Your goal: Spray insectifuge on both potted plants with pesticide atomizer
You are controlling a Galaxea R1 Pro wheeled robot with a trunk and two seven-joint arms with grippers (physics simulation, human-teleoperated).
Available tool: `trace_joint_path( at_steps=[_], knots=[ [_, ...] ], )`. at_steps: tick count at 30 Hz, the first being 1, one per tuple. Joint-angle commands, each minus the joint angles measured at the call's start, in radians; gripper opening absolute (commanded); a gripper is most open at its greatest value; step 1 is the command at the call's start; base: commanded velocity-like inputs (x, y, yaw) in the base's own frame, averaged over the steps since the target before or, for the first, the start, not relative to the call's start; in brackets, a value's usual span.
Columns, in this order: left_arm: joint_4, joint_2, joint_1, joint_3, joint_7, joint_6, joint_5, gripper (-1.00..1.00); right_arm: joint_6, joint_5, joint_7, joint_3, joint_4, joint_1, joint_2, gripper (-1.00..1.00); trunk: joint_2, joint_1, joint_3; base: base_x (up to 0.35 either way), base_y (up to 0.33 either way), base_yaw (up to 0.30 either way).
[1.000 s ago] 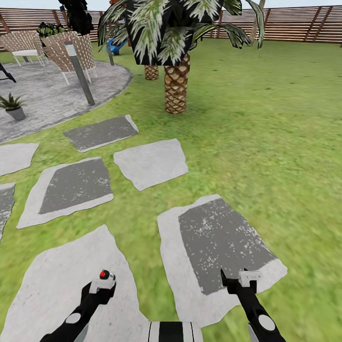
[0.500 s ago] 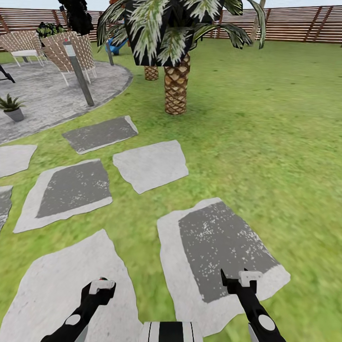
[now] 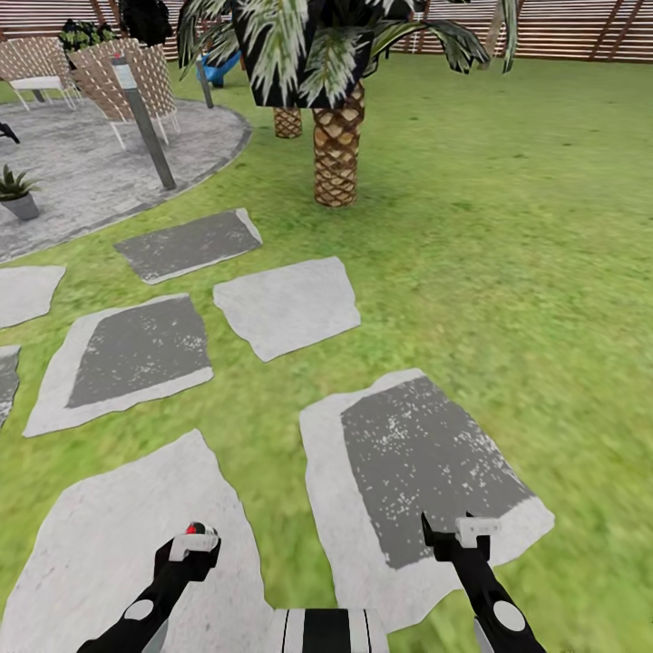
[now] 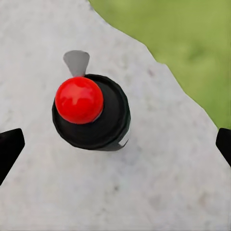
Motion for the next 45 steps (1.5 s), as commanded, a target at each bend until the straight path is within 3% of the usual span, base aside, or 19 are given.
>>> trace_joint_path(
  at_steps=[1, 13, 45],
  knots=[
    [0.001, 0.000, 0.000, -0.001, -0.002, -0.004, 0.001, 1.00, -0.003, 0.000, 0.000, 0.000, 0.000, 0.000, 0.000, 1.00, 0.000, 0.000, -0.001, 0.000, 0.000, 0.000],
    [0.001, 0.000, 0.000, -0.001, -0.002, -0.005, 0.001, 1.00, -0.003, 0.000, 0.000, 0.000, 0.000, 0.000, 0.000, 1.00, -0.001, 0.002, -0.024, 0.000, 0.000, 0.065],
    [0.001, -0.001, 0.000, 0.000, 0.001, -0.007, 0.002, 1.00, -0.004, 0.000, 0.000, 0.000, 0.000, 0.000, 0.000, 1.00, -0.001, 0.002, -0.025, 0.042, 0.000, 0.030]
  ],
)
